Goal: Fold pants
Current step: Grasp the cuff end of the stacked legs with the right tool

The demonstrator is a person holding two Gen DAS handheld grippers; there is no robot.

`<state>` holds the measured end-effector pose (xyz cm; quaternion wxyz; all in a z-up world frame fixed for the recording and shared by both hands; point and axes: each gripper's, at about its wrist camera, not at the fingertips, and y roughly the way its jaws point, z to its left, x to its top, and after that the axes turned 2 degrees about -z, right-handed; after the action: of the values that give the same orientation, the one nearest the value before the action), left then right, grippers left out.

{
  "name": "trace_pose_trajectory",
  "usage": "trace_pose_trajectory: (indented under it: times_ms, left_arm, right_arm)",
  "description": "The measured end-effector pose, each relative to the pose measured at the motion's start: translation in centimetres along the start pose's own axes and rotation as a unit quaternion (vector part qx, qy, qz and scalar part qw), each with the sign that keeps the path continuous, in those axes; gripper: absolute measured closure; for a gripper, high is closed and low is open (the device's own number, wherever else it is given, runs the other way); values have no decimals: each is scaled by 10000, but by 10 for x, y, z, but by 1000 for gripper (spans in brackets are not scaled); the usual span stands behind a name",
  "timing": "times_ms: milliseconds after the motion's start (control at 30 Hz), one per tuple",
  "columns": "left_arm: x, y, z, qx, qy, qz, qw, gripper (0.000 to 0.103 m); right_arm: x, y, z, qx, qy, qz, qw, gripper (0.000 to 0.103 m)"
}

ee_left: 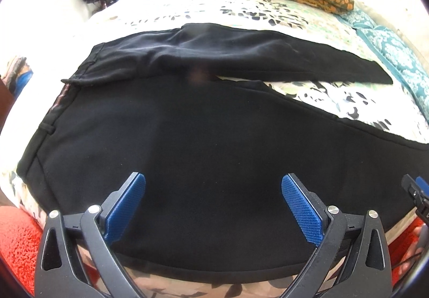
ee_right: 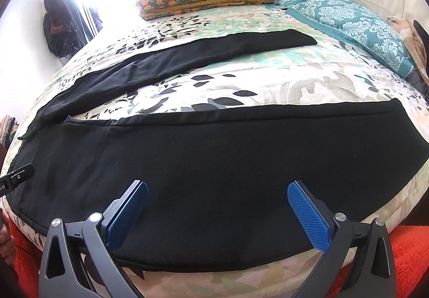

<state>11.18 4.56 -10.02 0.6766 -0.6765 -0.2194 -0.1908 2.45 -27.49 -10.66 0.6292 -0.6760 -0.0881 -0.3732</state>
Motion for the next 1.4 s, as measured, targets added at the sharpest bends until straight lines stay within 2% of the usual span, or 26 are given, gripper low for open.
trace_pose_trajectory:
  times_ms: [233, 500, 733, 833, 967, 1067, 1200, 1333, 1400]
  left_arm:
    - [-4, -4, -12, 61, 237, -63, 9997, 1]
    - [18, -5, -23, -58, 278, -186, 9994, 1]
    - [40, 28, -20, 164, 119, -46, 9998, 1]
    - [47, 51, -14, 301, -10, 119, 9995, 1]
    - [46, 79, -3, 273, -115, 318, 9991, 0]
    - [37, 79, -1, 212, -136, -35, 9997, 0]
    - [23, 75, -4, 272, -75, -493, 9984, 0]
    - [21, 79, -3, 232, -92, -585, 9980, 0]
    - [20, 80, -3, 222, -94, -608, 9979, 0]
  right_arm:
    - [2, -3, 8, 121, -99, -114, 9998, 0]
    - [5, -9, 5, 193, -28, -229, 9995, 0]
    - [9, -9, -6, 234, 204, -212, 9993, 0]
    - [17, -8, -23, 402, 516, -89, 9978, 0]
    - [60, 1, -62, 621, 862, 54, 9943, 0]
    - [113, 24, -97, 468, 880, 128, 9949, 0]
    - [190, 89, -149, 27, 964, 377, 9946, 0]
    - [254, 170, -203, -342, 1425, 786, 9861, 0]
    - [269, 198, -229, -427, 1914, 762, 9776, 0]
